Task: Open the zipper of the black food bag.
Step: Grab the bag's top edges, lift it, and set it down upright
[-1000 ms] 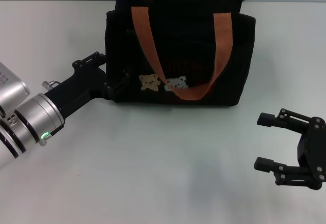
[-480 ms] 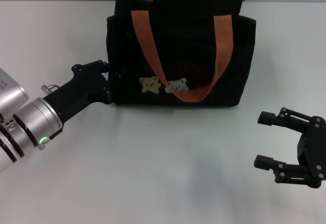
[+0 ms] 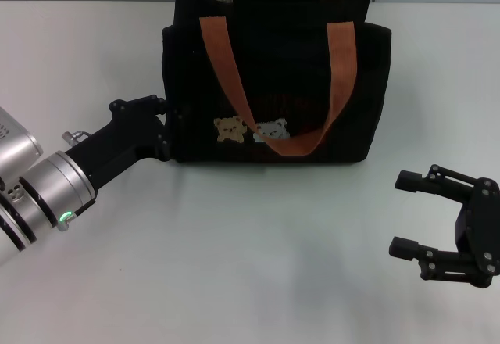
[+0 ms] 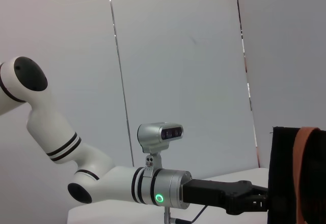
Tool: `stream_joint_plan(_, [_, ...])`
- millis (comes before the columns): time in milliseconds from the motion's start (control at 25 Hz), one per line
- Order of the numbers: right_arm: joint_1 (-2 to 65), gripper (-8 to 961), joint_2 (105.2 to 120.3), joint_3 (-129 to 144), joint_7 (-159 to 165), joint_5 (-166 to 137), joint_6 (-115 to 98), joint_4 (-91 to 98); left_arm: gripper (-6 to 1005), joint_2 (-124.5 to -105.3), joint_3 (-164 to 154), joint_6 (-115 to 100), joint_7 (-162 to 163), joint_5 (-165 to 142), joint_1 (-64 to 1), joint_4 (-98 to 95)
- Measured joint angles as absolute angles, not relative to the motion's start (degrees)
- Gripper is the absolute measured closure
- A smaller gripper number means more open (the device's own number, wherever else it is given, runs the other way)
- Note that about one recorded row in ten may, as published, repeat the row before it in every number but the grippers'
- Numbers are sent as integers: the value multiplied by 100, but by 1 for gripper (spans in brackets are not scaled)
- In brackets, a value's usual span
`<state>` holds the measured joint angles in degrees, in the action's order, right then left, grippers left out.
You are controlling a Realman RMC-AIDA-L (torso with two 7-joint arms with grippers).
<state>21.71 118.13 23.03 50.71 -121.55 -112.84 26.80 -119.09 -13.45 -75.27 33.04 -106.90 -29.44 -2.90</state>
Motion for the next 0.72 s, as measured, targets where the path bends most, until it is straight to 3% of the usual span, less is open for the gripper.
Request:
stream_joint_plan(520, [2203, 123, 11813, 2303, 5071, -12151, -11248, 2680, 889, -11899, -1340, -7716, 3202, -10685, -2866, -290])
stream_joint_plan(720, [2202, 123, 11812, 2300, 5073, -12142, -11241, 2681, 889, -11850, -1329, -8102, 3234, -10676, -2547, -673])
